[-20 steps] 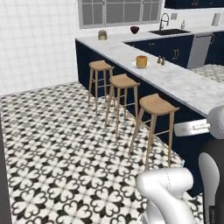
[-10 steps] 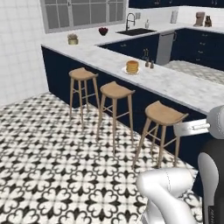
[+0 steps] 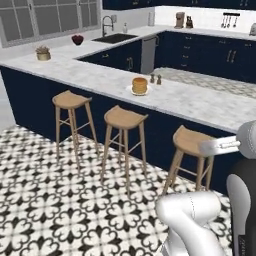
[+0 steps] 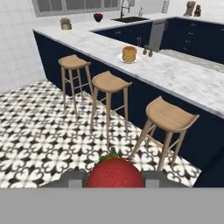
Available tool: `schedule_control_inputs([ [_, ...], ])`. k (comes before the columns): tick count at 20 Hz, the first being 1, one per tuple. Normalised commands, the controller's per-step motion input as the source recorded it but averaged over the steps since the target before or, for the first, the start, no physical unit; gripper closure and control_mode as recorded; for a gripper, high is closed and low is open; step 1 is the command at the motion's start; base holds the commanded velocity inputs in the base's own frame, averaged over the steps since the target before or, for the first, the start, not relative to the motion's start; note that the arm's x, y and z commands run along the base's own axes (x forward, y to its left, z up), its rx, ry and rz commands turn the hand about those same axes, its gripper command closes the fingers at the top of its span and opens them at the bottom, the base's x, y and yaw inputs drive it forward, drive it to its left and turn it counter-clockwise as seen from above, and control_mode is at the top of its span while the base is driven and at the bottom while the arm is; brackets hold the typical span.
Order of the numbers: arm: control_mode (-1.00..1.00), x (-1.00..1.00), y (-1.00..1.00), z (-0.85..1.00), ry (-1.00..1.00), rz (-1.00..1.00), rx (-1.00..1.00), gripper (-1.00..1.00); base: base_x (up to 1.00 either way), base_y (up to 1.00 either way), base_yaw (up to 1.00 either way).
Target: Take the strawberry from the fridge and place it on top of the pancake, located on the dining counter.
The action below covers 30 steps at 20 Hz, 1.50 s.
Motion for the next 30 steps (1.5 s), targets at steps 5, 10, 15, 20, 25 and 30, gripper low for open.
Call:
schedule_control_inputs([
  [5, 1.0, 0.0, 0.0, 0.0, 0.0, 0.0, 0.0, 1.0, 0.77, 1.0, -0.47],
  [10, 1.0, 0.0, 0.0, 0.0, 0.0, 0.0, 0.0, 1.0, 0.92, 1.0, -0.46],
  [15, 1.0, 0.0, 0.0, 0.0, 0.0, 0.0, 0.0, 1.0, 1.0, 0.95, -0.39],
  [20, 1.0, 0.0, 0.0, 0.0, 0.0, 0.0, 0.0, 1.0, 1.0, 0.37, -0.17],
  [25, 1.0, 0.0, 0.0, 0.0, 0.0, 0.0, 0.0, 1.0, 1.0, -0.06, 0.0],
  [30, 1.0, 0.0, 0.0, 0.0, 0.0, 0.0, 0.0, 1.0, 1.0, -0.17, 0.0],
])
